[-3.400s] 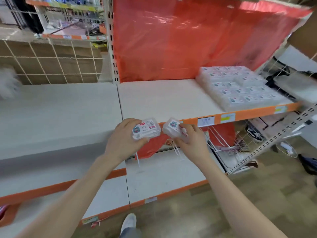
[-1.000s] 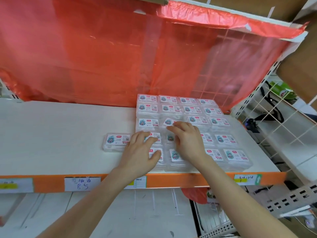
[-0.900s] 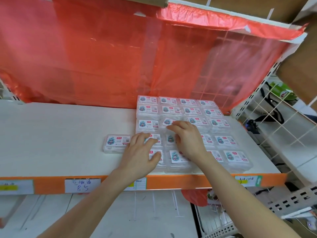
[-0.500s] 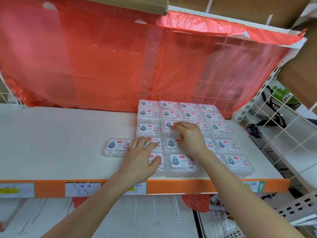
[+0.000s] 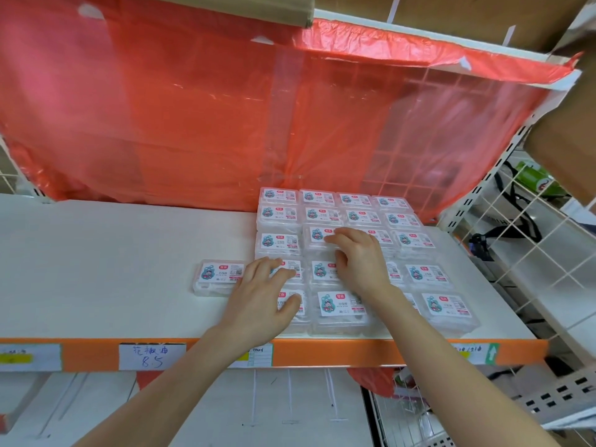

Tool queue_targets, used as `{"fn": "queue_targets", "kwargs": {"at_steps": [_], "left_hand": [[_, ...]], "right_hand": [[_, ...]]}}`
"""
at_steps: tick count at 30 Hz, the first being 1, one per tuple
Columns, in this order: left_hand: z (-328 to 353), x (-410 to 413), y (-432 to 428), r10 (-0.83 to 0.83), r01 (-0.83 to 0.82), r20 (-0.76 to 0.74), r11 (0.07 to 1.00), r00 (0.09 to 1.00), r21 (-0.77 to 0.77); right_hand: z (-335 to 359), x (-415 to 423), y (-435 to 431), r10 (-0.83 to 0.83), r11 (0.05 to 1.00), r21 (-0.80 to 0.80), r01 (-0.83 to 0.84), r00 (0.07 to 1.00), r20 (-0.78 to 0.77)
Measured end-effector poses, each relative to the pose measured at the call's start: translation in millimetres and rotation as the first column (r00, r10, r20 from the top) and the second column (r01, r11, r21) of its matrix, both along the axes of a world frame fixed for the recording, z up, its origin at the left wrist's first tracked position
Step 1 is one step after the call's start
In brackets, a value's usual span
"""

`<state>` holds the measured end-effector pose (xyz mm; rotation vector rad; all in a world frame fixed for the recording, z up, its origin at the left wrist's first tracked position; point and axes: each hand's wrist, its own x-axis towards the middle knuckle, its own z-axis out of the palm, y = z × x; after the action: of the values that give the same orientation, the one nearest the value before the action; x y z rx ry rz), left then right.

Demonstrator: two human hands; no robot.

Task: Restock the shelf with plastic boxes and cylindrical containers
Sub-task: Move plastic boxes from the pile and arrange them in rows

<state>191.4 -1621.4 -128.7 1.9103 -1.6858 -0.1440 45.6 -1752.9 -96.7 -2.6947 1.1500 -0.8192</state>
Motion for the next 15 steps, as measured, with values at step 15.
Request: {"fn": "queue_targets", "kwargs": {"at_steps": [15], "left_hand": [[17, 20, 7, 0.055, -0.062, -0.151, 0.997, 0.987, -0.047]], "right_hand": [[-6, 1, 1, -0.052, 0.998, -0.03, 0.052, 0.999, 0.004]]}}
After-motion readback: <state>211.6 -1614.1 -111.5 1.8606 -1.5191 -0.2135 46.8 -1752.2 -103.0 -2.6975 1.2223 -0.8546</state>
